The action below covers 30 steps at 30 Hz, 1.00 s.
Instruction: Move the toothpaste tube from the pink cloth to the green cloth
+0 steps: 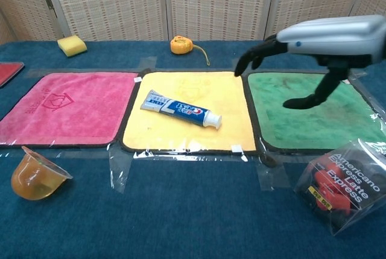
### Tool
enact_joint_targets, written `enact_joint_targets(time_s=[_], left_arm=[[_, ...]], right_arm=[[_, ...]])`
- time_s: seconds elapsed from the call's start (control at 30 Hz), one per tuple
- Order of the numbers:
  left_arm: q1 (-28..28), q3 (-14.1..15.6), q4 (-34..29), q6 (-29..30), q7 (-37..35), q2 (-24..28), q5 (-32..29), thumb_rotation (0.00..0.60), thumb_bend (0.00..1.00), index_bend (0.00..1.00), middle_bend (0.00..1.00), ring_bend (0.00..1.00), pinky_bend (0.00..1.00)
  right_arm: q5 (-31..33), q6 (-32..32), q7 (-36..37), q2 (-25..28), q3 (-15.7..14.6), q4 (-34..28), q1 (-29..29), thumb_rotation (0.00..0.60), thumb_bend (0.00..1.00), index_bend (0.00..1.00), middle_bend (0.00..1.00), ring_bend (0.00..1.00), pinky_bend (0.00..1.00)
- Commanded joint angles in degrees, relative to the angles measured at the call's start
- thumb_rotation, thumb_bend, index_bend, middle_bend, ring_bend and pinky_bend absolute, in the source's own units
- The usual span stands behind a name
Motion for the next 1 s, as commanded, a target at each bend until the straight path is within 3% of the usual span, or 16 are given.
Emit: enact_joint_targets(time_s=[0.03,0.47,1.0], left_arm=[[0.6,0.1,-0.3,0.3,-0.2,0.3,0.4,0.600,0.44,0.19,0.12,0.07,0.00],[2.5,0.2,-1.1,0.2,-0.7,1.4,0.8,0.600,0.44,0.19,0.12,0.07,0.00],[4.6,0.4,-0.6,-0.1,-1.7,1.6,0.7,0.600,0.44,0.19,0.12,0.07,0.00]], right_arm=[[4.0,-5.7,-3.5,-5.7,2.2,3.6,5.6,0.600,0.39,0.21,0.21,0.20,0.10],[10.9,-14.4,-8.6,-18.6,3.9,17.1,17.3,0.600,0.48,0.30,0.25,0.23,0.10],[12.1,-19.6,-7.1,-29.8,2.1,31.2,27.0,0.600,0.54,0.34,0.27,0.25,0.10]])
